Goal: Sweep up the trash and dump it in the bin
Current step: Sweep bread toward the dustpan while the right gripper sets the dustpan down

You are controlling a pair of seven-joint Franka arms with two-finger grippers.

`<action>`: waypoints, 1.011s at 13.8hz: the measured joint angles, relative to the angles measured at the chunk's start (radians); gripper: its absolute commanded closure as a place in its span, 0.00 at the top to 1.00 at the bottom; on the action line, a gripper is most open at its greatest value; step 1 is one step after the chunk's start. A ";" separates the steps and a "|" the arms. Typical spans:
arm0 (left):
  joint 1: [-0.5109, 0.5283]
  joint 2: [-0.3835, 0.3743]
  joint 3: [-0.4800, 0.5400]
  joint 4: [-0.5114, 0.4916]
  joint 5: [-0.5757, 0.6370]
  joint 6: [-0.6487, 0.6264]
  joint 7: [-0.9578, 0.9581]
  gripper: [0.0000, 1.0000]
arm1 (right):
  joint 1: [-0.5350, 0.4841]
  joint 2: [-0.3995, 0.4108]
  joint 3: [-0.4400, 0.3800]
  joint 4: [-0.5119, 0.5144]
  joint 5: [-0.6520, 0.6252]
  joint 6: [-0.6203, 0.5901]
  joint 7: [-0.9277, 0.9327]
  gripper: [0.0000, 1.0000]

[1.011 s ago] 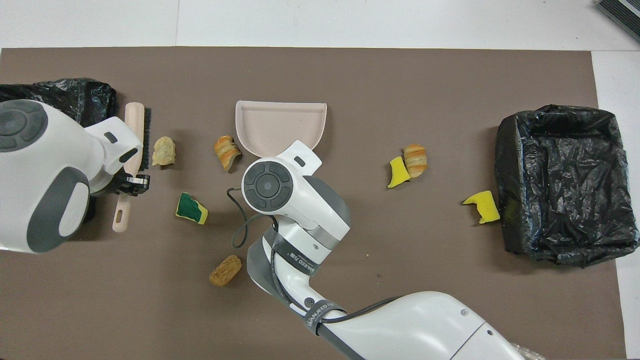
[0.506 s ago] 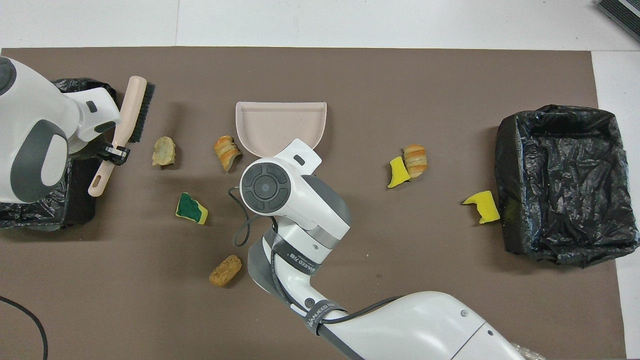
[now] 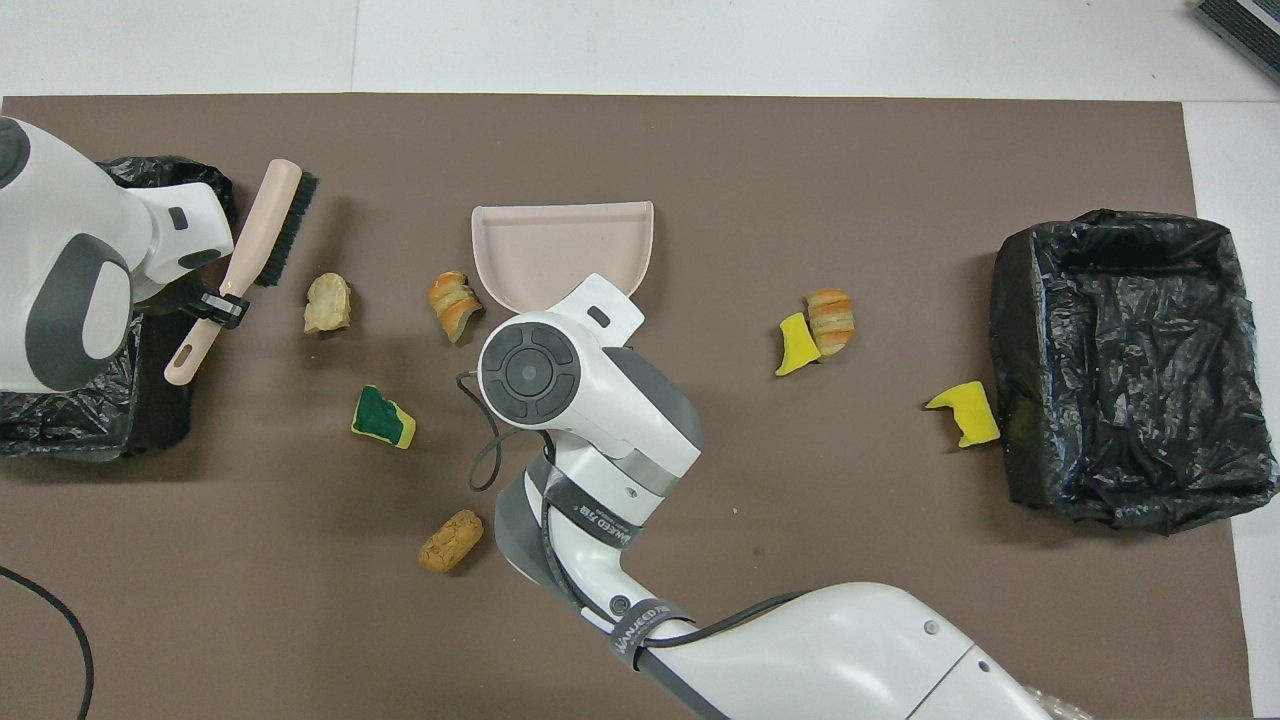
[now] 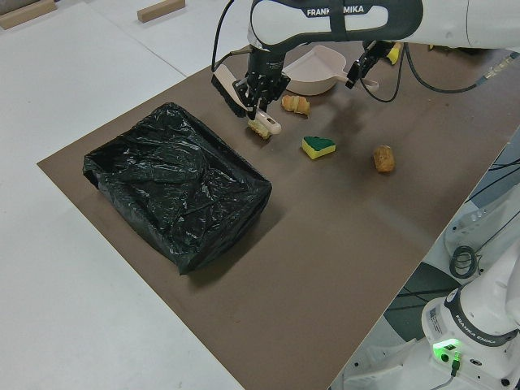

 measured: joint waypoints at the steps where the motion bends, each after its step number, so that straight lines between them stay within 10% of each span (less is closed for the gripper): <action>1: 0.003 0.001 0.000 -0.012 0.000 0.006 0.052 0.00 | 0.000 0.000 0.000 0.001 -0.001 -0.001 0.000 0.55; 6: -0.001 -0.021 -0.018 -0.107 0.000 0.024 0.158 0.00 | 0.001 -0.001 0.001 0.006 -0.003 -0.002 0.000 0.00; 14: -0.076 -0.086 -0.034 -0.138 0.000 -0.135 0.244 0.00 | -0.057 -0.092 0.000 -0.034 0.024 -0.067 -0.259 0.00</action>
